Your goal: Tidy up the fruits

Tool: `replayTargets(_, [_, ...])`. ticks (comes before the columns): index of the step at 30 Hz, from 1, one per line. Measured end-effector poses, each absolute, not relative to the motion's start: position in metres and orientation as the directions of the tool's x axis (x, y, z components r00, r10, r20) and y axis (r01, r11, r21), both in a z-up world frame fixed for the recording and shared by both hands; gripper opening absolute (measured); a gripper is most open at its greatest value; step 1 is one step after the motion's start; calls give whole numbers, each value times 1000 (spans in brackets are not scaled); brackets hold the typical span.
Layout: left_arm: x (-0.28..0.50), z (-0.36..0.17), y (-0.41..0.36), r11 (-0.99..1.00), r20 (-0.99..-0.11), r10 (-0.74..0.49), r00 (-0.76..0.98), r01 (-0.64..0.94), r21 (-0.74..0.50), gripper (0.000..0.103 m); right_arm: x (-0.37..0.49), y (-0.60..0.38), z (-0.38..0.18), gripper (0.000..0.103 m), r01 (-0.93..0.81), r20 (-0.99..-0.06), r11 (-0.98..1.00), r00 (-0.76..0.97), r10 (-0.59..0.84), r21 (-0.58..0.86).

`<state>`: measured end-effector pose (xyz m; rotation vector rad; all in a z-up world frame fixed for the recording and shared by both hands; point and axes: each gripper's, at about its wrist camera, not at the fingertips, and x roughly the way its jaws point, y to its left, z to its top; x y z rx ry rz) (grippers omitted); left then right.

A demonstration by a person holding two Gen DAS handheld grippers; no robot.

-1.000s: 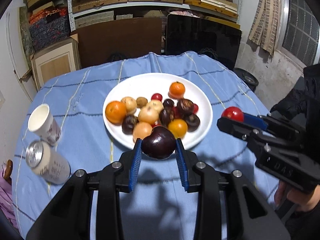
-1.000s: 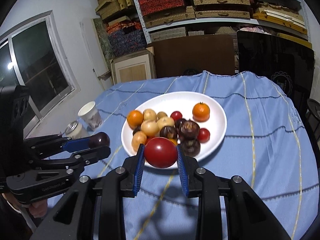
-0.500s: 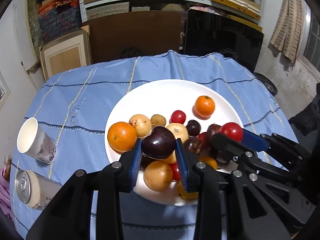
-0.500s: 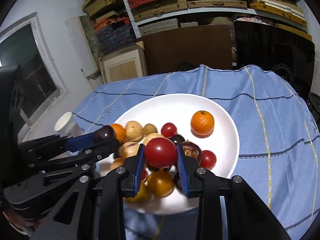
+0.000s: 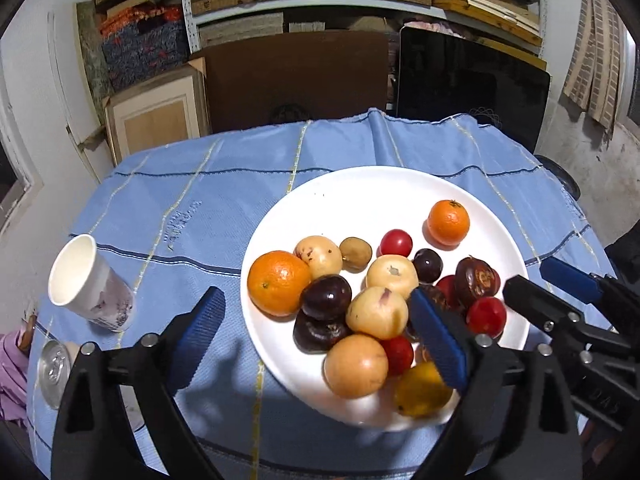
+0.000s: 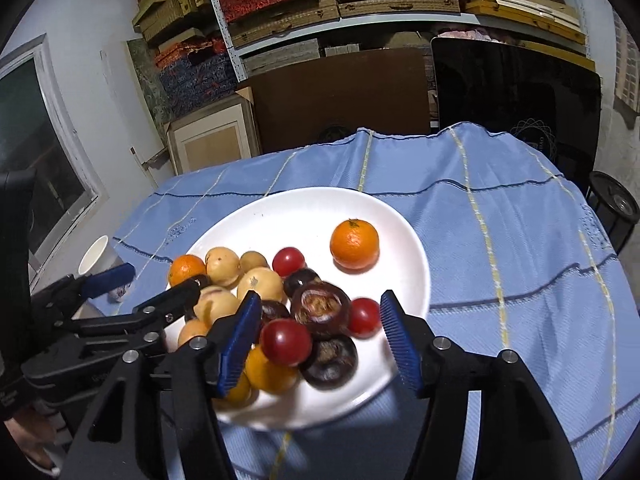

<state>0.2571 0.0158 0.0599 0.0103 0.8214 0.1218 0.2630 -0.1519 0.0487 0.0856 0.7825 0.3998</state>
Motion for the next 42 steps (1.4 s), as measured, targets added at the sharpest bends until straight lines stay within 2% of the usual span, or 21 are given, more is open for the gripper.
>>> replayTargets(12, [187, 65, -11, 999, -738, 48, 673, -36, 33, 93, 196, -180, 58, 64, -319, -645, 914, 649, 404, 251])
replayTargets(15, [167, 65, -12, 999, -742, 31, 669, -39, 6, 96, 179, -183, 58, 71, -316, -646, 919, 655, 392, 236])
replayTargets(20, [131, 62, -9, 998, -736, 43, 675, -63, 0, 96, 147, -184, 54, 73, -312, -652, 923, 655, 382, 226])
replayTargets(24, [103, 60, -7, 996, -730, 52, 682, -84, -8, 97, 126, -183, 49, 97, -309, -658, 924, 651, 378, 225])
replayTargets(42, [54, 48, -4, 996, -749, 68, 659, -88, 14, 98, 94, -187, 28, 99, -275, -702, 942, 633, 326, 191])
